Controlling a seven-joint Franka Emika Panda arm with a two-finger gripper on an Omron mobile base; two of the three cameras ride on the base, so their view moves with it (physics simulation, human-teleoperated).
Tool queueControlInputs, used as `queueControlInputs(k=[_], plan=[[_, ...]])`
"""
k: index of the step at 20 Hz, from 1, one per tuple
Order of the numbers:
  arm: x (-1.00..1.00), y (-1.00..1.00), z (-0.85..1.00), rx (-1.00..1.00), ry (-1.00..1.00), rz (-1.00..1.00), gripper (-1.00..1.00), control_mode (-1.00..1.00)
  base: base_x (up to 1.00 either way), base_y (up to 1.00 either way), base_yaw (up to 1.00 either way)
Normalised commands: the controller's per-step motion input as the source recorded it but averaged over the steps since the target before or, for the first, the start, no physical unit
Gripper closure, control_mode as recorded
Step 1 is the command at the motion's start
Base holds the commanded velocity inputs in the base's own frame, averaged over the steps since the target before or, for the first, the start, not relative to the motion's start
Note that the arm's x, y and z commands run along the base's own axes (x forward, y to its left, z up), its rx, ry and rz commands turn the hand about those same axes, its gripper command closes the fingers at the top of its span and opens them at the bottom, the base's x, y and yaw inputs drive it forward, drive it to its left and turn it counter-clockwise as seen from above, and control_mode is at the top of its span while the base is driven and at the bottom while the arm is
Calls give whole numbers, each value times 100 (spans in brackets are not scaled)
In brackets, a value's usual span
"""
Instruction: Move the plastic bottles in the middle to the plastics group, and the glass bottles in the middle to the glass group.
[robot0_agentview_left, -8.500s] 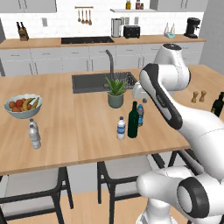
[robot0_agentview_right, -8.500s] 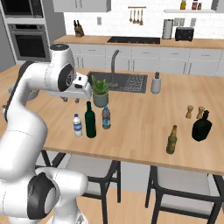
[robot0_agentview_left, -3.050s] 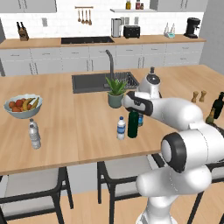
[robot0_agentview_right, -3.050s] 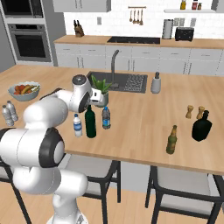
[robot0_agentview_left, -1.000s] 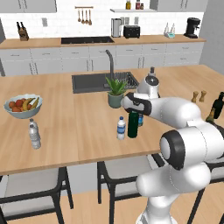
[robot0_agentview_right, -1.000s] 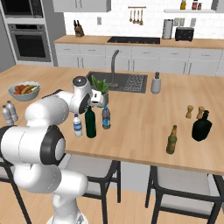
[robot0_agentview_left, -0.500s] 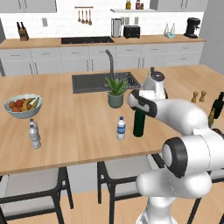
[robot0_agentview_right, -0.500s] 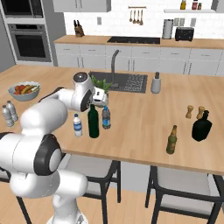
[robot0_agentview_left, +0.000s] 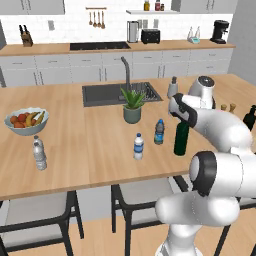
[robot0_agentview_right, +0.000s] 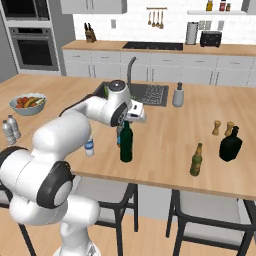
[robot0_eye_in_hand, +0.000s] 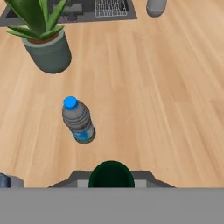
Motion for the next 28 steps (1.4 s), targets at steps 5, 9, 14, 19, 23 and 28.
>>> queueControlInputs(k=[5, 9, 14, 19, 23, 28], plan=[[0, -100, -3, 0, 8, -14, 100, -100, 0, 0, 0], [1, -97, -2, 0, 3, -15, 100, -100, 0, 0, 0], [9, -74, -7, 0, 1, -17, 100, -100, 0, 0, 0], [24, -51, -6, 0, 2, -15, 100, -100, 0, 0, 0], [36, -53, -14, 0, 0, -9, 100, -100, 0, 0, 0], [41, -47, -25, 0, 0, -5, 100, -100, 0, 0, 0]])
